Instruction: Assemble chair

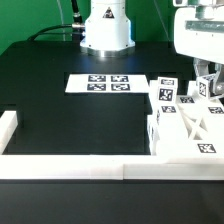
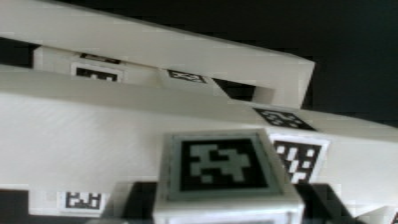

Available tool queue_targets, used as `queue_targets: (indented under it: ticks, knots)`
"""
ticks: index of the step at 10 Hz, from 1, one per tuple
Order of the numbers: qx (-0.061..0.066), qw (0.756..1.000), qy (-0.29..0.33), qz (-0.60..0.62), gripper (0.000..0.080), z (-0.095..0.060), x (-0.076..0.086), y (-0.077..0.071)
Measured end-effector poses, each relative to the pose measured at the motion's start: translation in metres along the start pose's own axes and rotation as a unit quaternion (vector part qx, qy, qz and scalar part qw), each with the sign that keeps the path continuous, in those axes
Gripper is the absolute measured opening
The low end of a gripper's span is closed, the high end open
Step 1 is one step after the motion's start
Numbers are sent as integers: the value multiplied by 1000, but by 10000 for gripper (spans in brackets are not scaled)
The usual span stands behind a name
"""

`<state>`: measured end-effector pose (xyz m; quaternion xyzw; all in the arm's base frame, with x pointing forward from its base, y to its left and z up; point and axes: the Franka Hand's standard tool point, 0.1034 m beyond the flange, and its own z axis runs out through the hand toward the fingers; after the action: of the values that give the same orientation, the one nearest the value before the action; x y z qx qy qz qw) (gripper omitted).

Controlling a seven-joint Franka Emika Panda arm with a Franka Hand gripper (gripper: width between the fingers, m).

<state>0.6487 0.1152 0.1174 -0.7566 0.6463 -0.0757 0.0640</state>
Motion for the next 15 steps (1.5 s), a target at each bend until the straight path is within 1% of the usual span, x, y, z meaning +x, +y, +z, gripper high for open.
queue_targets:
  ticks: [1, 3, 4, 6, 7, 8, 10, 12, 13, 15]
  knots:
    - [0, 1000, 0, -11, 359, 0, 0, 0]
    - [-5, 999, -2, -38, 615, -1, -1, -1]
    - [-11, 997, -4, -77, 639, -3, -2, -1]
    - [-13, 981, -4, -192, 648, -3, -4, -1]
    - [-15, 964, 0, -264, 648, -3, -5, -1]
    - [-16, 958, 0, -285, 649, -3, -5, -1]
    - [-18, 926, 2, -376, 649, -3, -4, -1]
    - [-19, 899, 3, -438, 649, -3, -4, -1]
    - [-19, 892, 2, -452, 649, -3, -4, -1]
    - [-20, 855, 2, -519, 649, -2, -2, 0]
